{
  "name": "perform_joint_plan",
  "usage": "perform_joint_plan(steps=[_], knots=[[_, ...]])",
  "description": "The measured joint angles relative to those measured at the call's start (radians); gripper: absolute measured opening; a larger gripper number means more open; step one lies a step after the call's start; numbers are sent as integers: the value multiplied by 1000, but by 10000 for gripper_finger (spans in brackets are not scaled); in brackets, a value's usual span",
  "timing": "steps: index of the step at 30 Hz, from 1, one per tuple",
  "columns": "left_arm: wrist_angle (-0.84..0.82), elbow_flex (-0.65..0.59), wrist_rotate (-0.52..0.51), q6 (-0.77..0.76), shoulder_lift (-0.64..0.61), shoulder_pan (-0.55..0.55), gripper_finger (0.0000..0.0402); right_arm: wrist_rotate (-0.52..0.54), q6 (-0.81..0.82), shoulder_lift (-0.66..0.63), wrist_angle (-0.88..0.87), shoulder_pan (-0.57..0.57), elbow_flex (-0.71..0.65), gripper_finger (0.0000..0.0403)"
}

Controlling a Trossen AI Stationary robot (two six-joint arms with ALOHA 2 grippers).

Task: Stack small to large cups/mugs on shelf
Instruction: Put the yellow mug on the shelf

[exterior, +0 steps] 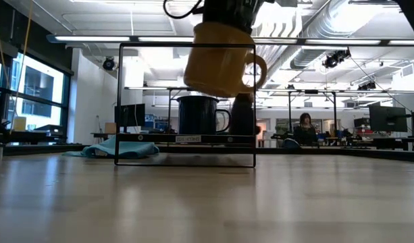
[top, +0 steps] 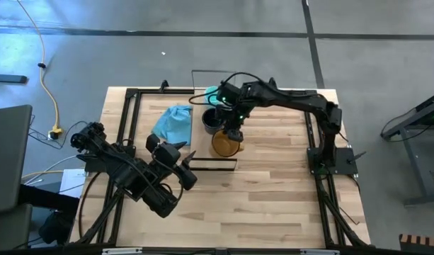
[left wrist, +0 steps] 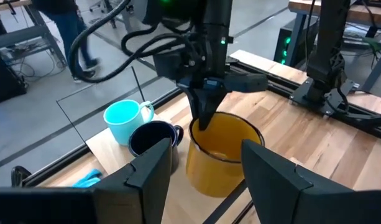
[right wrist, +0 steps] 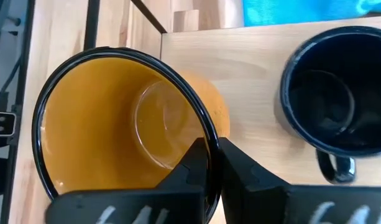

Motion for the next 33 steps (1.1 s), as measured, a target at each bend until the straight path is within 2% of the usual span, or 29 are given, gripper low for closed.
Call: perform_joint_plan(steps=[11, 33], knots=[[0, 0, 7, -1, 0, 0, 182, -40, 26, 33, 50, 7, -1, 0], [0, 0, -1, 1, 0, 0, 182, -38, 56, 51, 76, 11, -1, 0]])
